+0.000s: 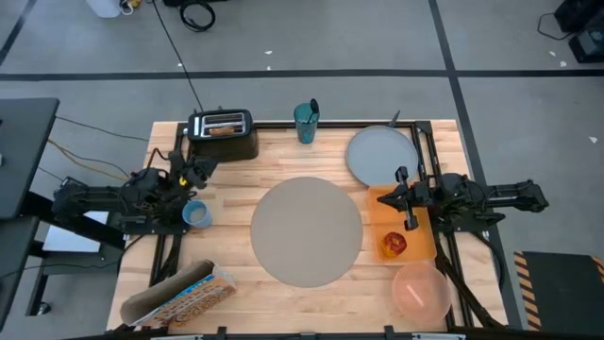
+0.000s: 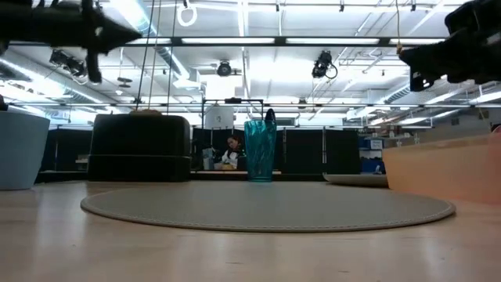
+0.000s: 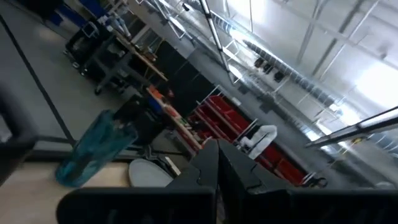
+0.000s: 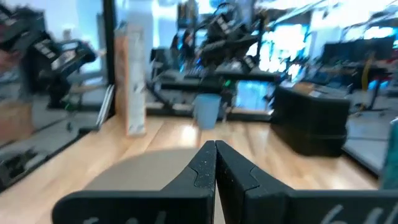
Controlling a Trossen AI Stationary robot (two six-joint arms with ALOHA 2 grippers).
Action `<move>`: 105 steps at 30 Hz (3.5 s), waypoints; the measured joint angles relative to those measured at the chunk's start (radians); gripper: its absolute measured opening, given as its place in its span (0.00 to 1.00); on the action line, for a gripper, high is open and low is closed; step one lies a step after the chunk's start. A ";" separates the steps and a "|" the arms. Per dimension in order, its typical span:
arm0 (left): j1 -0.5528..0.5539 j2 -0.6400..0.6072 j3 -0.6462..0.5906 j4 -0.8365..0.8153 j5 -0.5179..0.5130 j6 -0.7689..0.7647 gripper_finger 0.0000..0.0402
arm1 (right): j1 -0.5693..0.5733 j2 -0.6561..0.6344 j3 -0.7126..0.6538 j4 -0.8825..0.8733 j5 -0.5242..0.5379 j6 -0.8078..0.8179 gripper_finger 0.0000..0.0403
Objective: Arrange a breakfast setting
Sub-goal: Put the light blue cup on the top right of the brown table mat
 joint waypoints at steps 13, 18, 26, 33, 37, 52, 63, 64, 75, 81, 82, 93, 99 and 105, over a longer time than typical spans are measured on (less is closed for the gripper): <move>0.000 0.509 0.795 -0.946 0.088 0.023 0.02 | -0.001 0.078 0.119 0.052 0.166 0.187 0.03; 0.000 0.651 1.075 -1.418 0.200 -0.096 0.02 | -0.001 0.247 0.303 -0.110 0.242 0.375 0.03; -0.001 0.767 1.121 -1.848 0.455 -0.398 0.05 | -0.004 0.543 0.540 -0.128 0.293 0.376 0.03; -0.001 0.787 0.975 -1.873 0.547 -0.556 0.20 | -0.011 0.731 0.583 -0.134 0.233 0.412 0.13; -0.004 0.786 0.868 -1.864 0.594 -0.645 0.32 | -0.011 0.810 0.583 -0.136 0.169 0.454 0.25; -0.079 0.786 0.610 -1.664 0.595 -0.748 0.43 | -0.016 0.885 0.583 -0.107 0.105 0.477 0.46; -0.079 0.806 0.535 -1.590 0.602 -0.826 0.38 | -0.067 0.832 0.583 -0.104 0.106 0.442 0.46; -0.079 0.806 0.535 -1.591 0.599 -0.827 0.35 | -0.075 0.819 0.583 -0.108 0.104 0.443 0.46; -0.079 0.807 0.540 -1.599 0.574 -0.817 0.04 | -0.157 0.686 0.617 -0.291 0.031 0.467 0.46; -0.079 0.832 0.668 -1.594 0.598 -0.742 0.03 | -0.164 0.732 0.794 -0.648 0.030 0.358 0.45; -0.079 0.847 0.701 -1.592 0.598 -0.721 0.03 | -0.164 0.746 0.819 -0.684 0.038 0.330 0.45; -0.070 1.251 1.182 -1.516 0.522 -0.179 0.03 | -0.184 0.902 0.891 -0.888 0.079 0.242 0.45; -0.030 1.477 1.423 -1.440 0.518 0.198 0.03 | -0.184 0.924 0.892 -1.048 0.083 0.256 0.45; 0.039 1.709 1.707 -1.468 0.527 0.568 0.03 | -0.156 0.923 0.892 -1.256 0.075 0.352 0.45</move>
